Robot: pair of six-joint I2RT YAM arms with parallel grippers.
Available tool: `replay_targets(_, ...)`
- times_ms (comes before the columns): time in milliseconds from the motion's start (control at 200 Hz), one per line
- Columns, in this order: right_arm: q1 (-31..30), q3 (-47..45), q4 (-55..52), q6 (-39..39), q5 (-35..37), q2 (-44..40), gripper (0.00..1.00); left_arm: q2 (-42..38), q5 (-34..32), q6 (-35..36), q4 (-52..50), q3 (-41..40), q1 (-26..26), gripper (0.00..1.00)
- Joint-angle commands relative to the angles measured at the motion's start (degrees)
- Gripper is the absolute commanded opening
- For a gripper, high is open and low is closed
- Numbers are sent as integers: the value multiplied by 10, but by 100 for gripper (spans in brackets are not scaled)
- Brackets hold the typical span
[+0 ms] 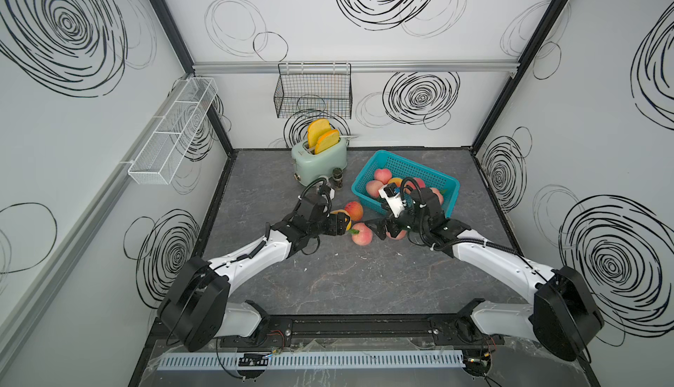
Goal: Put the peaches into the basket
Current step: Pick up the peach from the center of the board.
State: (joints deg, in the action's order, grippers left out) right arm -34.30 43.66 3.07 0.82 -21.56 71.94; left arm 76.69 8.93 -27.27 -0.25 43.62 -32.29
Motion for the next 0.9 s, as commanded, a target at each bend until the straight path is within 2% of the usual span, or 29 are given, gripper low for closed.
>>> replay_targets(0,-10,-9,6,-4,-26,-17,98,-27,68,-31,23,-17,-6,75)
replay_targets(315,-45,-13,4,-17,-35,-37,99,-71,138,-79,56,-36,-11,75)
replay_targets(895,-72,-4,4,-35,-35,-10,99,-80,185,-110,85,-38,-13,74)
